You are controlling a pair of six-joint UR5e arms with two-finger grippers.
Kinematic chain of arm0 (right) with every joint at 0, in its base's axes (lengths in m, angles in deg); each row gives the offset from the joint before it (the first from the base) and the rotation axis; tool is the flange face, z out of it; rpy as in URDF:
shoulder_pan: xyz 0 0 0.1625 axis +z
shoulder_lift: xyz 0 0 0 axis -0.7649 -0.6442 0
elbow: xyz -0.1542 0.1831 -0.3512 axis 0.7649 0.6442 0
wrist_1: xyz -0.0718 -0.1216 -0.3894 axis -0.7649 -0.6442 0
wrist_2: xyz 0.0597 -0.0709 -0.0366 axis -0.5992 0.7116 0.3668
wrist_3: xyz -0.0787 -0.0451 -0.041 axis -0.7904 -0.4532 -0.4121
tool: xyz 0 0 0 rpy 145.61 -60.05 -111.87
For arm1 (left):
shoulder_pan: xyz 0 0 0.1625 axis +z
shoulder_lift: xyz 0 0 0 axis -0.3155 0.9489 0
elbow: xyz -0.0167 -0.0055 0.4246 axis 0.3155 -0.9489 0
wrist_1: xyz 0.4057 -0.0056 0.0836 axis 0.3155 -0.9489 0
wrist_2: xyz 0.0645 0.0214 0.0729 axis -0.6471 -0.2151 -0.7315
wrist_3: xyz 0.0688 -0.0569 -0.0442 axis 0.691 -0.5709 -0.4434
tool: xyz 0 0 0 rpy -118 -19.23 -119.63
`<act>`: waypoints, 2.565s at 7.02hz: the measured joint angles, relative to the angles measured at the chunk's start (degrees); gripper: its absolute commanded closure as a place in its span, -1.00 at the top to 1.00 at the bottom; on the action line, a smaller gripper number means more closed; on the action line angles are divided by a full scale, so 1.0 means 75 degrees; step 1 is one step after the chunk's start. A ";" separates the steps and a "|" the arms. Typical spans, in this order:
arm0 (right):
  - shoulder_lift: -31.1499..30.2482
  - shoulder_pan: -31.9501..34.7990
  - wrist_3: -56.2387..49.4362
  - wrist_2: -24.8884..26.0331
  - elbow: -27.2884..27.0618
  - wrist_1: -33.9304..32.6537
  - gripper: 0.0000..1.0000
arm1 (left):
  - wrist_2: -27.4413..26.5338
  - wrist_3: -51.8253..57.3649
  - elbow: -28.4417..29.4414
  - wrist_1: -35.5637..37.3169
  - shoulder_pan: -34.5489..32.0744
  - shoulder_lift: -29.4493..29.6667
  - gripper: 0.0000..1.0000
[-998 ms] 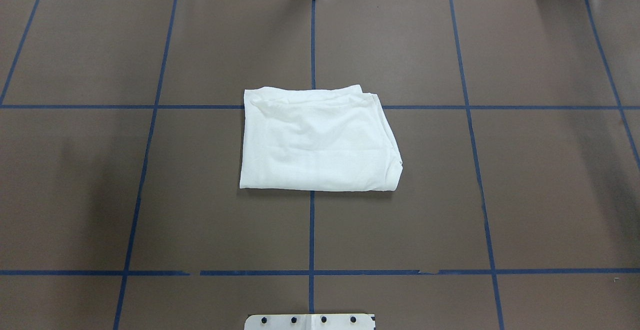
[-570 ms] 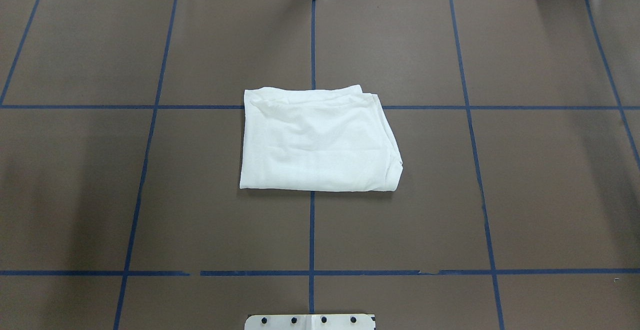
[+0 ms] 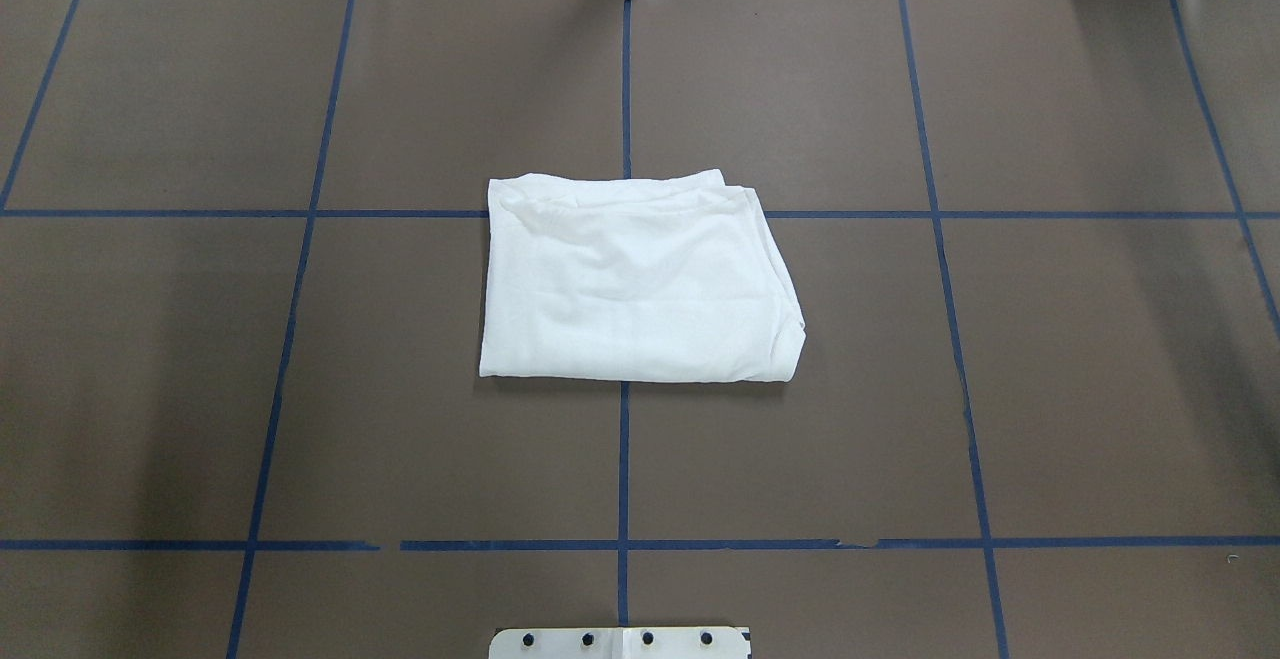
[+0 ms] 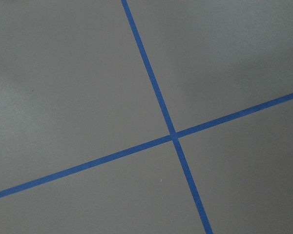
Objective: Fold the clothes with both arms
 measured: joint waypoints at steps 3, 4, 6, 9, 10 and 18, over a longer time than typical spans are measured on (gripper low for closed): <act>-0.0024 -0.0014 0.0058 0.0013 0.0196 0.0046 1.00 | 0.0004 -0.0275 -0.1327 0.0275 -0.0008 -0.0430 1.00; -0.0085 -0.0012 0.0056 0.0002 0.0136 0.0059 1.00 | 0.0004 -0.0290 -0.1499 0.0291 -0.0004 -0.0516 1.00; -0.0277 -0.0003 0.0073 -0.0032 -0.0268 0.0059 1.00 | 0.0016 -0.0264 -0.1485 0.0243 0.0015 -0.0573 1.00; -0.0354 -0.0025 0.0108 -0.0168 -0.0610 0.0056 1.00 | -0.0008 -0.0289 -0.1518 0.0229 0.0023 -0.0659 1.00; -0.0354 -0.0029 0.0101 -0.0193 -0.0622 0.0056 1.00 | 0.0007 -0.0290 -0.1629 0.0231 0.0023 -0.0659 1.00; -0.0350 -0.0042 0.0082 -0.0183 -0.0591 0.0067 1.00 | 0.0422 -0.0291 -0.2266 0.0280 0.0034 -0.0684 1.00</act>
